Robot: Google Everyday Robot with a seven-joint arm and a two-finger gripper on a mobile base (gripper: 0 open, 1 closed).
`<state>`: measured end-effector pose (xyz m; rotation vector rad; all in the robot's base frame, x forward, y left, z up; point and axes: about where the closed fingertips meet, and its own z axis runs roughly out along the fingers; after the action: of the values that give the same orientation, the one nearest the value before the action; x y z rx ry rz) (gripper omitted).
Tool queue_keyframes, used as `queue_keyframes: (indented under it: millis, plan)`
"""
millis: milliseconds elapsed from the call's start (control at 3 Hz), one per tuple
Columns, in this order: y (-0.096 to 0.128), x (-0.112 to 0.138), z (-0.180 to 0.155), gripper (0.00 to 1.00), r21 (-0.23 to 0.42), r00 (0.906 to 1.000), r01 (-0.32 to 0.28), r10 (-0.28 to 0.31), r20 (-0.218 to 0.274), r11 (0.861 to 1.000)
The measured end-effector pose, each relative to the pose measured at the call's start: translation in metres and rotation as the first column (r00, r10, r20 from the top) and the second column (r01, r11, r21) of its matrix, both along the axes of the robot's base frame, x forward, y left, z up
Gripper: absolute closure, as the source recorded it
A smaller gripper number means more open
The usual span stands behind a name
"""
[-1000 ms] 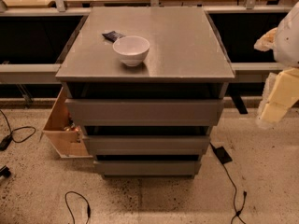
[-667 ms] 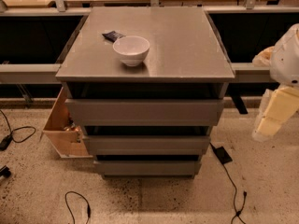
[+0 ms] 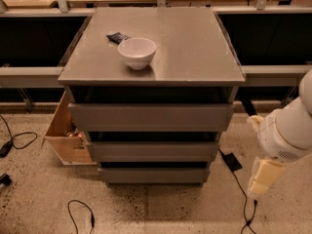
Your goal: Open bottom drawer
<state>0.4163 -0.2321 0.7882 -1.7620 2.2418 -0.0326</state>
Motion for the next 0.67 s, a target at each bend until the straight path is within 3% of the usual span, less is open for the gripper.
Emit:
queue_keyframes:
  millis: [333,667]
  plan:
    - [0.0071,-0.0068,-0.0562,0.0,-0.034,0.9997,-0.024,0.024,-0.006,0.999]
    - [0.0071,-0.0068,-0.0562,0.0,-0.034,0.9997,-0.024,0.024,-0.006,0.999]
